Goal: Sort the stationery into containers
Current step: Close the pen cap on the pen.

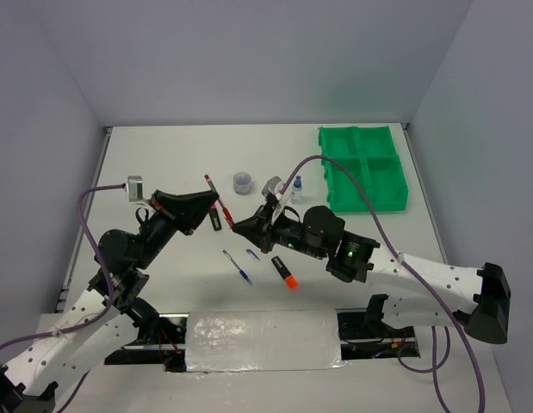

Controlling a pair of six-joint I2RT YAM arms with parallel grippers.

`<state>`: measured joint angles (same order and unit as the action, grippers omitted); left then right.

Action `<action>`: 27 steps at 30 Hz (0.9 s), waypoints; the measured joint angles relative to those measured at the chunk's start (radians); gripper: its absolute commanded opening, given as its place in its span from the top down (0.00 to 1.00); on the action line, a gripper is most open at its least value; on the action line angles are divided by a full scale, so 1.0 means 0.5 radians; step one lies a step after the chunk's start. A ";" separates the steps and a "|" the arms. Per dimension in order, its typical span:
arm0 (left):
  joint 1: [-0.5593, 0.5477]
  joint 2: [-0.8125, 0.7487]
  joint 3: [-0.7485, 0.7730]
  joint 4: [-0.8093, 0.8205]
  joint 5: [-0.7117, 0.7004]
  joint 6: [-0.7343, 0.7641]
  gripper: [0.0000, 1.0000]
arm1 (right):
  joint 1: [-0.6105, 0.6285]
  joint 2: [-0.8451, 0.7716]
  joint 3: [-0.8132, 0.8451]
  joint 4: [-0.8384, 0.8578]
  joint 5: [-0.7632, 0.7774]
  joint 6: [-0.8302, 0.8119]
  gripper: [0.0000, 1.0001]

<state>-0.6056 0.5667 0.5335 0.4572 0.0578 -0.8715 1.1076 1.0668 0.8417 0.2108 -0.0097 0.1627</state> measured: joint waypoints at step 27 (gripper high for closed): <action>-0.053 -0.002 -0.134 0.284 -0.129 -0.043 1.00 | -0.037 0.031 0.138 -0.150 -0.010 0.075 1.00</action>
<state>-0.6323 0.5655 0.4664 0.5991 -0.0067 -0.8932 1.0893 1.0824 0.9108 0.1356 -0.0147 0.2001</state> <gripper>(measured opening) 0.169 0.046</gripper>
